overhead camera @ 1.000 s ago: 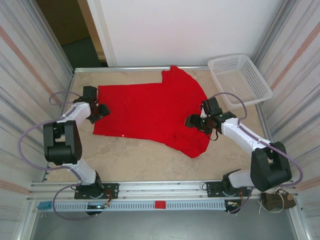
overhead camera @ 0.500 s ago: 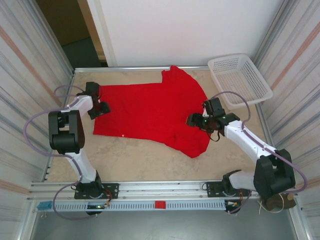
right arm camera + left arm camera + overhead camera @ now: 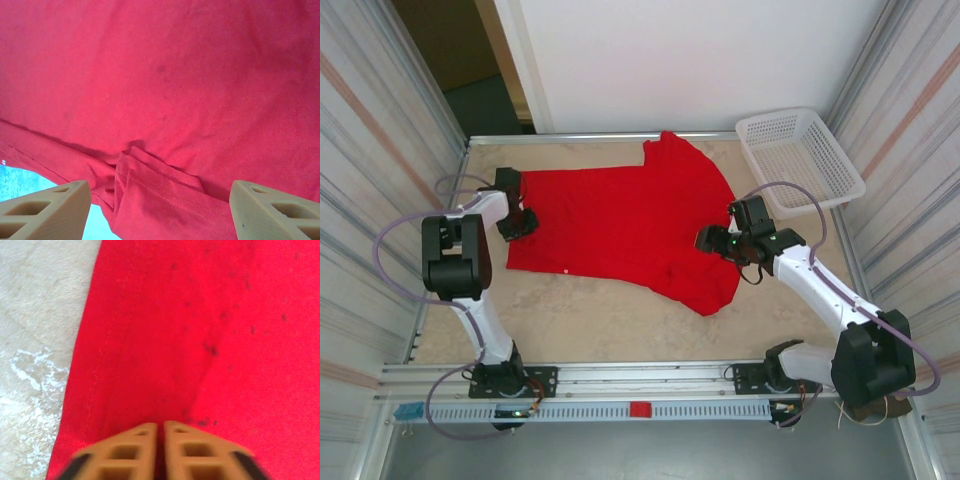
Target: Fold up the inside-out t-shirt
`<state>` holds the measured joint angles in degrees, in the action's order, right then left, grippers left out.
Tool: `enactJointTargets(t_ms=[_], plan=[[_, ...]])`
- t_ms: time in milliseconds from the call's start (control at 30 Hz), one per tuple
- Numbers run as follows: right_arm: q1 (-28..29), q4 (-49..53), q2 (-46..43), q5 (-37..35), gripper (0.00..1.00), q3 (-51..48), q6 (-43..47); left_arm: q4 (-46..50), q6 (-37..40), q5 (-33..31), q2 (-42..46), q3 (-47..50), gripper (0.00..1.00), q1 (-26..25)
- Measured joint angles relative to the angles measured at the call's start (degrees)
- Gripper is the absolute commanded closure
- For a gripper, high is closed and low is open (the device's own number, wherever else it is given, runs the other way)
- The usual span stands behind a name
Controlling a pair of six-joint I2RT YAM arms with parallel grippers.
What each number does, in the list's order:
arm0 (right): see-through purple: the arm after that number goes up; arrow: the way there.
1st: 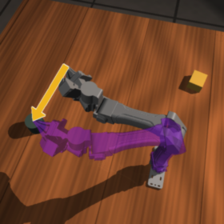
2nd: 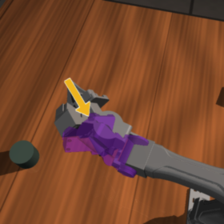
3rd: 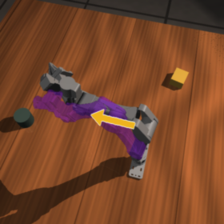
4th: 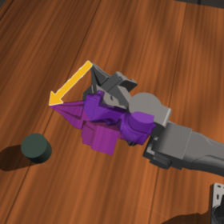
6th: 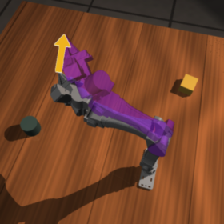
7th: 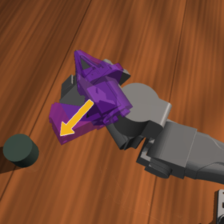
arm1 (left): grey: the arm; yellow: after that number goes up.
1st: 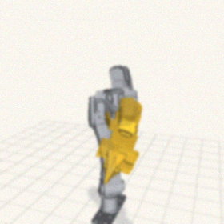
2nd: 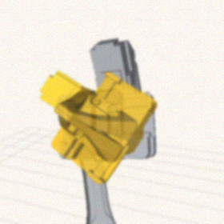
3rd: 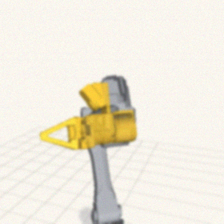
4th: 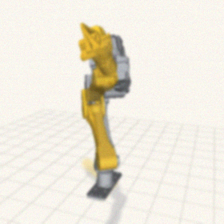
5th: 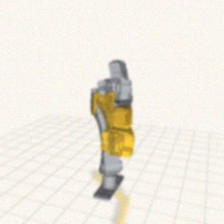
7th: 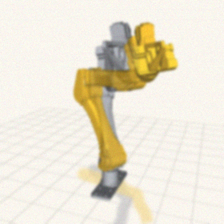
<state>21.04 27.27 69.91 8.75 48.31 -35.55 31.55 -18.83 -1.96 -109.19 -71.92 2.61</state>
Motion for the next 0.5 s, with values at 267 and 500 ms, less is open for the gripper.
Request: enactJointTargets(t_ms=[267,500], plan=[[0.0,0.4,0.0,0.0,0.28,0.0,0.0,1.0,-0.2,1.0,7.7,2.9,1.0,0.0],[1.7,0.7,0.3,-0.5,0.29,-1.5,0.1,0.6,-4.1,3.0,31.9,15.6,1.0,0.0]])
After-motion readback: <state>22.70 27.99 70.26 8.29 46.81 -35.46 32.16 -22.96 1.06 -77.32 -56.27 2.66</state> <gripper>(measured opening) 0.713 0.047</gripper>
